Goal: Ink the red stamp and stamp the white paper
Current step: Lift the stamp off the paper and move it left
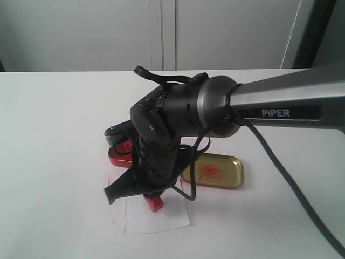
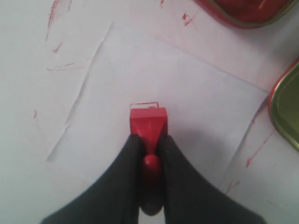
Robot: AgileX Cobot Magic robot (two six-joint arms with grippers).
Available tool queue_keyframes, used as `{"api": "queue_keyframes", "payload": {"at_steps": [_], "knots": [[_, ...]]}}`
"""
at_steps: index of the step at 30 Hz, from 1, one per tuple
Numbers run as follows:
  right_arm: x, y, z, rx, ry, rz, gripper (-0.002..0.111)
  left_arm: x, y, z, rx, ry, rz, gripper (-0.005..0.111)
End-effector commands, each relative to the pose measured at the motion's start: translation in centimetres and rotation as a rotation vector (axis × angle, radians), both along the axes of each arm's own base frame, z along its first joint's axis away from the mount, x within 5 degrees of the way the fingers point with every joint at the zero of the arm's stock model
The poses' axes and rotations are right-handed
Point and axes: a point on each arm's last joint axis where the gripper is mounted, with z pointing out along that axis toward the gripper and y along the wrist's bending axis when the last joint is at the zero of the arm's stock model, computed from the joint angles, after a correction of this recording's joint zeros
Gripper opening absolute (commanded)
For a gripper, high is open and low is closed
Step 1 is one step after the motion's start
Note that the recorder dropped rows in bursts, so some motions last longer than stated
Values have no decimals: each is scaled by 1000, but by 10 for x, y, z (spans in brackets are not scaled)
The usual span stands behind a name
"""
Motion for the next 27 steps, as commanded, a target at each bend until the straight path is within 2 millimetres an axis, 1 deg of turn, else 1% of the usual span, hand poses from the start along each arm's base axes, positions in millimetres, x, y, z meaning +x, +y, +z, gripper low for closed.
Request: {"api": "queue_keyframes", "payload": {"at_steps": [1,8,21,27], "knots": [[0,-2,8,9,-25,4,0,0,0,-1,0,-5,0,0],[0,-3,16,26,-39,4,0,0,0,-1,0,-5,0,0],[0,-3,16,28,-40,4,0,0,0,-1,0,-5,0,0],[-1,-1,16,55,-31,-11,0,0,0,-1,0,-5,0,0]]}}
